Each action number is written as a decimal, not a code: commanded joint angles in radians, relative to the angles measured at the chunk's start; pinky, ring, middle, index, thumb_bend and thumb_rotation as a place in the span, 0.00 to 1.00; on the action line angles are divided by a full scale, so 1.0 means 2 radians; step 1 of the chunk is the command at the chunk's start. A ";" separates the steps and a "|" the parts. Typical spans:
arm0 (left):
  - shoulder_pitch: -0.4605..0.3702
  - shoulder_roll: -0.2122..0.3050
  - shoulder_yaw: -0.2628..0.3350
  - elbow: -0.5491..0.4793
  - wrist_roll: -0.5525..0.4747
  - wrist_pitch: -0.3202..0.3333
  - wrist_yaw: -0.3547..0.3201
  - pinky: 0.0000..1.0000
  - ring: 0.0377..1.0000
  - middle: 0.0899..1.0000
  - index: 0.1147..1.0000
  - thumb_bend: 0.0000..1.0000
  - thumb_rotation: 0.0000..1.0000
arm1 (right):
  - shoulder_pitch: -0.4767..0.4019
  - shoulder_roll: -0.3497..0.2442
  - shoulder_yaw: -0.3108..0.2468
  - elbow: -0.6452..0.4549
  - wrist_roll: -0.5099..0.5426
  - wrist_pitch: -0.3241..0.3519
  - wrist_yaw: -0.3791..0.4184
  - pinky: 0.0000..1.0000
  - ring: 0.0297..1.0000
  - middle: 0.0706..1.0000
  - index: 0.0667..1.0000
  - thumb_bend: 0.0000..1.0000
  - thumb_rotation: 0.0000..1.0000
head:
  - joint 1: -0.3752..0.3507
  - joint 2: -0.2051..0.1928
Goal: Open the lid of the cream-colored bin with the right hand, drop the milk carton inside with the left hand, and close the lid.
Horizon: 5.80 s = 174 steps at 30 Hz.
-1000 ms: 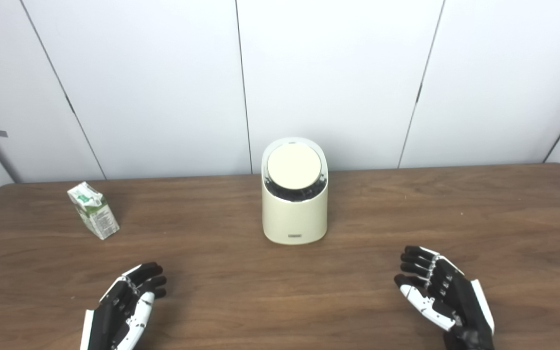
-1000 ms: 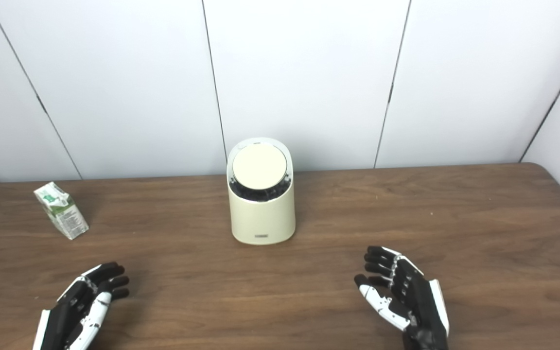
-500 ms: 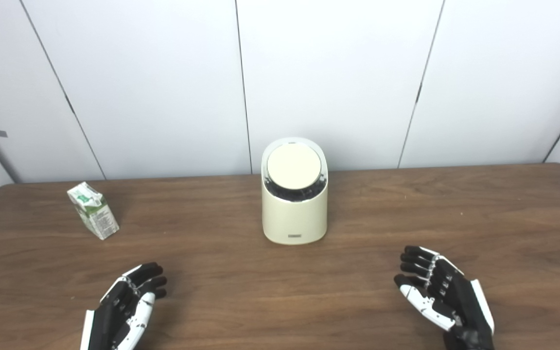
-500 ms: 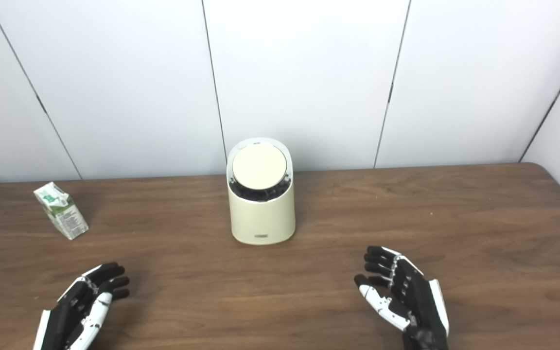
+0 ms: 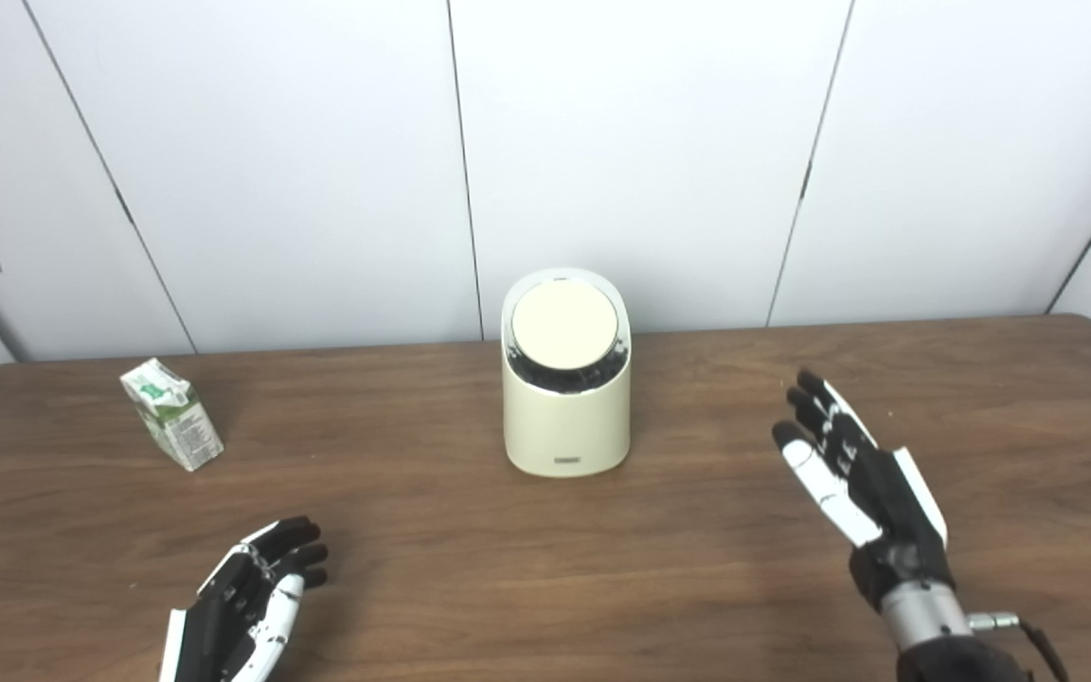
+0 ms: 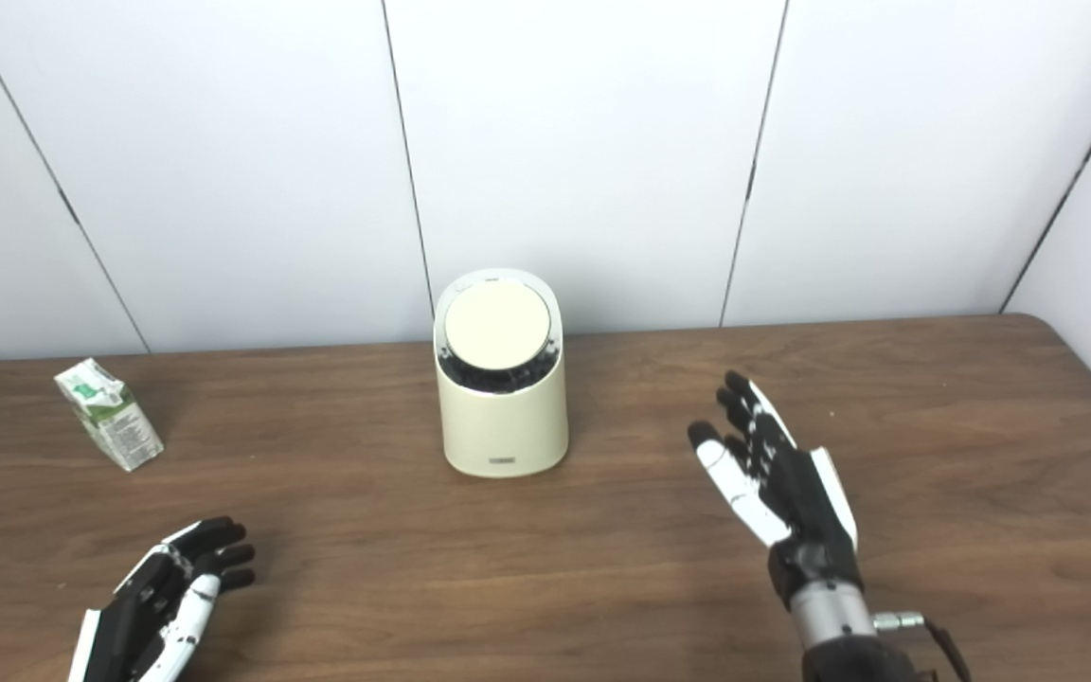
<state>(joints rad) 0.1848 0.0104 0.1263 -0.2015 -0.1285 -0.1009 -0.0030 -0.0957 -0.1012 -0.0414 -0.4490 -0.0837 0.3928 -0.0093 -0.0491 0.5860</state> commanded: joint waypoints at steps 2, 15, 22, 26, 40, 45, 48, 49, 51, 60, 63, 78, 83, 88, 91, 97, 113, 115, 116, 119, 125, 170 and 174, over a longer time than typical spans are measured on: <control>0.011 -0.005 -0.004 -0.020 -0.003 -0.007 0.000 0.67 0.69 0.70 0.68 0.32 0.32 | -0.035 -0.011 0.001 -0.008 -0.015 0.003 0.001 0.97 0.99 1.00 0.99 0.53 0.73 | 0.000 0.002; 0.025 -0.010 -0.009 -0.045 0.000 0.006 0.007 0.64 0.68 0.69 0.68 0.34 0.33 | -0.153 -0.002 0.034 0.041 -0.119 0.037 -0.018 0.89 0.97 0.98 0.99 0.70 0.77 | 0.005 0.011; 0.032 -0.012 -0.013 -0.058 -0.002 0.014 0.011 0.64 0.68 0.69 0.68 0.35 0.35 | -0.197 0.016 0.050 0.072 -0.182 0.036 0.012 0.79 0.94 0.99 1.00 0.74 0.66 | 0.011 0.016; 0.035 -0.014 -0.015 -0.062 -0.003 0.017 0.013 0.64 0.69 0.70 0.67 0.35 0.34 | -0.206 0.010 0.072 0.093 -0.205 0.024 0.002 0.89 0.99 1.00 1.00 0.75 0.63 | 0.010 0.018; 0.038 -0.020 -0.023 -0.069 0.000 0.025 0.020 0.64 0.68 0.69 0.67 0.33 0.32 | -0.244 0.011 0.114 0.160 -0.250 0.013 -0.014 0.88 1.00 1.00 1.00 0.84 0.44 | 0.017 0.017; 0.039 -0.020 -0.025 -0.070 0.003 0.024 0.022 0.64 0.67 0.69 0.67 0.32 0.32 | -0.246 0.011 0.130 0.177 -0.273 0.017 -0.015 0.91 1.00 1.00 1.00 0.84 0.43 | 0.018 0.017; 0.040 -0.020 -0.026 -0.070 0.004 0.022 0.021 0.64 0.68 0.69 0.67 0.32 0.32 | -0.247 0.012 0.138 0.185 -0.289 0.020 -0.015 0.91 1.00 1.00 1.00 0.83 0.43 | 0.018 0.017; 0.040 -0.020 -0.026 -0.070 0.004 0.023 0.021 0.64 0.68 0.69 0.67 0.32 0.32 | -0.247 0.013 0.140 0.187 -0.293 0.023 -0.015 0.91 1.00 1.00 1.00 0.83 0.44 | 0.018 0.017; 0.041 -0.021 -0.027 -0.073 0.002 0.026 0.022 0.64 0.68 0.69 0.67 0.33 0.32 | -0.249 0.015 0.144 0.191 -0.302 0.028 -0.014 0.94 1.00 1.00 0.99 0.84 0.45 | 0.018 0.018; 0.043 -0.022 -0.028 -0.077 0.007 0.029 0.024 0.62 0.67 0.68 0.67 0.33 0.32 | -0.251 0.015 0.154 0.212 -0.323 0.030 -0.016 1.00 1.00 1.00 0.99 0.85 0.42 | 0.017 0.019; 0.044 -0.023 -0.029 -0.079 0.003 0.030 0.024 0.62 0.67 0.68 0.67 0.33 0.32 | -0.251 0.016 0.155 0.219 -0.326 0.029 -0.018 1.00 1.00 1.00 0.99 0.84 0.41 | 0.017 0.018; 0.047 -0.021 -0.030 -0.082 0.001 0.032 0.022 0.63 0.66 0.69 0.67 0.33 0.31 | -0.268 0.015 0.149 0.258 -0.324 0.031 -0.019 0.96 1.00 1.00 0.98 0.80 0.56 | 0.016 0.021; 0.048 -0.021 -0.030 -0.084 0.001 0.034 0.022 0.63 0.67 0.69 0.67 0.33 0.31 | -0.269 0.013 0.146 0.262 -0.318 0.029 -0.017 0.96 1.00 1.00 0.99 0.82 0.65 | 0.015 0.021; 0.047 -0.021 -0.030 -0.085 0.001 0.036 0.022 0.62 0.66 0.69 0.67 0.33 0.31 | -0.271 0.013 0.146 0.267 -0.317 0.027 -0.020 0.96 1.00 1.00 0.98 0.85 0.76 | 0.014 0.021; 0.048 -0.021 -0.031 -0.085 0.001 0.036 0.022 0.62 0.66 0.69 0.67 0.33 0.31 | -0.274 0.013 0.145 0.270 -0.317 0.027 -0.022 0.96 1.00 1.00 0.98 0.84 0.80 | 0.015 0.021; 0.048 -0.023 -0.032 -0.086 0.005 0.036 0.024 0.62 0.66 0.69 0.67 0.33 0.32 | -0.278 0.014 0.146 0.277 -0.317 0.027 -0.026 0.96 1.00 1.00 0.98 0.80 0.75 | 0.015 0.021; 0.048 -0.023 -0.033 -0.085 0.006 0.034 0.025 0.62 0.66 0.68 0.67 0.33 0.31 | -0.274 0.009 0.164 0.280 -0.350 0.033 -0.028 0.93 1.00 1.00 0.97 0.87 0.38 | 0.016 0.024; 0.048 -0.023 -0.033 -0.086 0.005 0.035 0.025 0.62 0.66 0.68 0.67 0.33 0.31 | -0.274 0.007 0.169 0.280 -0.356 0.033 -0.032 0.93 0.99 0.99 0.96 0.89 0.33 | 0.015 0.024; 0.048 -0.023 -0.033 -0.086 0.004 0.036 0.025 0.62 0.66 0.68 0.67 0.33 0.31 | -0.274 0.006 0.171 0.280 -0.361 0.034 -0.034 0.91 0.99 0.99 0.95 0.90 0.30 | 0.015 0.024; 0.048 -0.024 -0.033 -0.087 0.005 0.037 0.026 0.62 0.66 0.68 0.67 0.32 0.31 | -0.275 0.003 0.177 0.282 -0.368 0.034 -0.038 0.88 0.97 0.97 0.94 0.93 0.22 | 0.015 0.025; 0.047 -0.024 -0.033 -0.089 0.001 0.040 0.026 0.61 0.66 0.68 0.66 0.32 0.30 | -0.277 -0.001 0.182 0.287 -0.383 0.037 -0.035 0.89 0.97 0.97 0.93 0.94 0.13 | 0.015 0.025; 0.041 -0.012 -0.030 -0.079 0.006 0.046 0.025 0.63 0.66 0.70 0.68 0.35 0.34 | -0.028 0.019 0.046 0.082 -0.138 -0.212 -0.077 0.70 0.79 0.79 0.79 0.32 0.68 | 0.010 0.021; 0.039 -0.011 -0.028 -0.079 0.002 0.047 0.024 0.63 0.66 0.69 0.68 0.35 0.33 | 0.016 0.014 0.037 0.084 -0.116 -0.244 -0.076 0.67 0.77 0.77 0.75 0.22 0.56 | 0.010 0.021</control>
<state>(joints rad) 0.2199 -0.0104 0.0693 -0.3468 -0.1217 0.0131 0.0523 -0.0423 -0.0672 0.0377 -0.2487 -0.3296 -0.0203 -0.1546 -0.0276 0.6274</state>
